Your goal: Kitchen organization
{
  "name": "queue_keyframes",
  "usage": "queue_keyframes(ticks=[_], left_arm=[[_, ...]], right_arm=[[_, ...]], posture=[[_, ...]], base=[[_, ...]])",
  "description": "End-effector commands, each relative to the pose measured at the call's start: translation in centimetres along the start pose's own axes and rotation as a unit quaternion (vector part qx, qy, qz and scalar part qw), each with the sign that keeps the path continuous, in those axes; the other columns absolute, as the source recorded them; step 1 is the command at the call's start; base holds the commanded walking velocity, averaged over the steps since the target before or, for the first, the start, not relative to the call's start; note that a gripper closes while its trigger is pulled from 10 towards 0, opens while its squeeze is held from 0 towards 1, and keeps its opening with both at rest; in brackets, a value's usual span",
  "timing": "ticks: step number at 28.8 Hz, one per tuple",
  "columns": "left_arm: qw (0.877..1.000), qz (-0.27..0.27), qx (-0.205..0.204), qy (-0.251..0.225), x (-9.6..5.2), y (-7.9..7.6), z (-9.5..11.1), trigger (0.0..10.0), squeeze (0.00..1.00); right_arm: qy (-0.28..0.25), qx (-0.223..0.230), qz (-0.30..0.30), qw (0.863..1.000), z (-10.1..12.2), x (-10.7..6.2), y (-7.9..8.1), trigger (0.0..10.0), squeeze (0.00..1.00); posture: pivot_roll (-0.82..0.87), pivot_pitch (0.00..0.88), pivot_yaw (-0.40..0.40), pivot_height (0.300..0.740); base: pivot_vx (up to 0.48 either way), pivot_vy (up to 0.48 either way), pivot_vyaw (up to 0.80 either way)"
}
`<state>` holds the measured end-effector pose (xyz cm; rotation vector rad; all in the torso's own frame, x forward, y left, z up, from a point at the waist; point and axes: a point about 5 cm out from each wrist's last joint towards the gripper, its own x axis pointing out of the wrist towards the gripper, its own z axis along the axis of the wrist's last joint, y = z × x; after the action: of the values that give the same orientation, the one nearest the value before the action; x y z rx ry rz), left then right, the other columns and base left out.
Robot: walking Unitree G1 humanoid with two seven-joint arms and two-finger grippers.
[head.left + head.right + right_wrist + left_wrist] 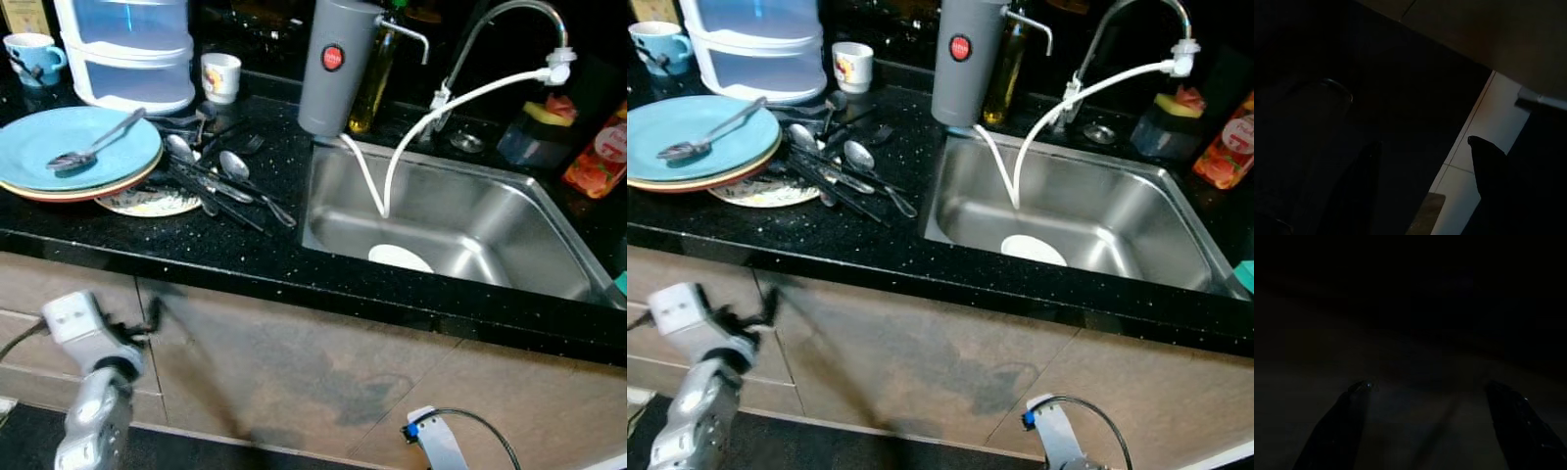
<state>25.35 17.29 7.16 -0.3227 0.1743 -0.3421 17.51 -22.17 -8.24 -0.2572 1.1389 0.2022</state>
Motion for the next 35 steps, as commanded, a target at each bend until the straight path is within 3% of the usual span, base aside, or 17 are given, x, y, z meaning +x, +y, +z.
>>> queue_keyframes(ticks=[1, 5, 8, 9, 10, 11, 12, 15, 16, 17, 19, 22, 24, 26, 27, 31, 35], left_arm=[[0.998, -0.047, 0.006, 0.041, -0.5, -0.8, -1.0, 10.0, 0.00], [0.990, -0.113, 0.025, 0.082, -1.2, -2.1, -1.9, 10.0, 0.00], [0.945, -0.273, 0.079, 0.160, -3.5, -4.9, -2.4, 10.0, 0.00], [0.945, -0.273, 0.079, 0.160, -3.5, -4.9, -2.4, 10.0, 0.00], [0.927, -0.318, 0.091, 0.174, -4.2, -5.7, -2.2, 10.0, 0.00], [0.927, -0.318, 0.091, 0.174, -4.2, -5.7, -2.2, 10.0, 0.00], [0.915, -0.347, 0.094, 0.182, -4.7, -6.3, -1.7, 10.0, 0.00], [0.882, -0.436, 0.110, 0.139, -5.1, -8.8, 1.5, 10.0, 0.00], [0.882, -0.436, 0.110, 0.139, -5.1, -8.8, 1.5, 10.0, 0.00], [0.876, -0.460, 0.120, 0.082, -4.7, -10.1, 3.8, 10.0, 0.00], [0.875, -0.465, 0.122, 0.063, -4.6, -10.4, 4.5, 10.0, 0.00], [0.875, -0.468, 0.119, -0.038, -4.0, -11.6, 8.2, 10.0, 0.00], [0.884, -0.440, 0.118, -0.104, -3.3, -11.7, 10.7, 10.0, 0.00], [0.887, -0.430, 0.116, -0.119, -3.2, -11.7, 11.3, 10.0, 0.00], [0.914, -0.337, 0.132, -0.185, -1.7, -10.4, 14.6, 10.0, 0.00], [0.921, -0.272, 0.155, -0.231, -1.2, -9.4, 17.2, 10.0, 0.00], [0.939, -0.157, 0.170, -0.254, -0.6, -6.9, 19.9, 10.0, 0.00]], right_arm=[[0.010, -0.006, -0.007, 1.000, -0.4, -0.1, -0.4, 10.0, 0.00], [0.010, -0.007, -0.007, 1.000, -0.4, -0.1, -0.4, 10.0, 0.00], [0.011, -0.008, -0.007, 1.000, -0.4, -0.1, -0.5, 10.0, 0.00], [0.011, -0.008, -0.007, 1.000, -0.4, -0.1, -0.5, 10.0, 0.00], [0.011, -0.008, -0.007, 1.000, -0.4, -0.1, -0.5, 10.0, 0.00], [0.011, -0.008, -0.007, 1.000, -0.4, -0.1, -0.5, 10.0, 0.00], [0.011, -0.008, -0.007, 1.000, -0.4, -0.1, -0.5, 10.0, 0.00], [0.011, -0.007, -0.006, 1.000, -0.4, -0.1, -0.5, 10.0, 0.00], [0.011, -0.007, -0.006, 1.000, -0.4, -0.1, -0.5, 10.0, 0.00], [0.011, -0.007, -0.005, 1.000, -0.3, -0.1, -0.5, 10.0, 0.00], [0.011, -0.007, -0.005, 1.000, -0.3, -0.1, -0.5, 10.0, 0.00], [0.012, -0.006, -0.003, 1.000, -0.4, -0.1, -0.5, 10.0, 0.00], [0.013, -0.006, -0.003, 1.000, -0.4, -0.1, -0.5, 10.0, 0.00], [0.013, -0.006, -0.002, 1.000, -0.4, -0.1, -0.5, 10.0, 0.00], [0.014, -0.006, -0.001, 1.000, -0.4, -0.1, -0.4, 10.0, 0.00], [0.015, -0.007, 0.000, 1.000, -0.4, -0.1, -0.4, 10.0, 0.00], [0.014, -0.006, 0.001, 1.000, -0.5, -0.1, -0.4, 10.0, 0.00]], posture=[[0.17, 0.000, -0.135, 0.740], [0.17, 0.000, -0.135, 0.740], [0.17, 0.000, -0.136, 0.740], [0.17, 0.000, -0.136, 0.740], [0.17, 0.000, -0.136, 0.740], [0.17, 0.000, -0.136, 0.740], [0.17, 0.000, -0.136, 0.740], [0.16, 0.000, -0.137, 0.740], [0.16, 0.000, -0.137, 0.740], [0.16, 0.000, -0.137, 0.740], [0.16, 0.000, -0.137, 0.740], [0.16, 0.000, -0.136, 0.740], [0.16, 0.000, -0.136, 0.740], [0.16, 0.000, -0.136, 0.740], [0.16, 0.000, -0.137, 0.740], [0.16, 0.000, -0.137, 0.740], [0.17, 0.000, -0.138, 0.740]], base=[[0.000, 0.000, 0.00], [0.000, 0.000, 0.00], [0.000, 0.000, 0.00], [0.000, 0.000, 0.00], [0.000, 0.000, 0.00], [0.000, 0.000, 0.00], [0.000, 0.000, 0.00], [0.000, 0.000, 0.00], [0.000, 0.000, 0.00], [0.000, 0.000, 0.00], [0.000, 0.000, 0.00], [0.000, 0.000, 0.00], [0.000, 0.000, 0.00], [0.000, 0.000, 0.00], [0.000, 0.000, 0.00], [0.000, 0.000, 0.00], [0.000, 0.000, 0.00]])
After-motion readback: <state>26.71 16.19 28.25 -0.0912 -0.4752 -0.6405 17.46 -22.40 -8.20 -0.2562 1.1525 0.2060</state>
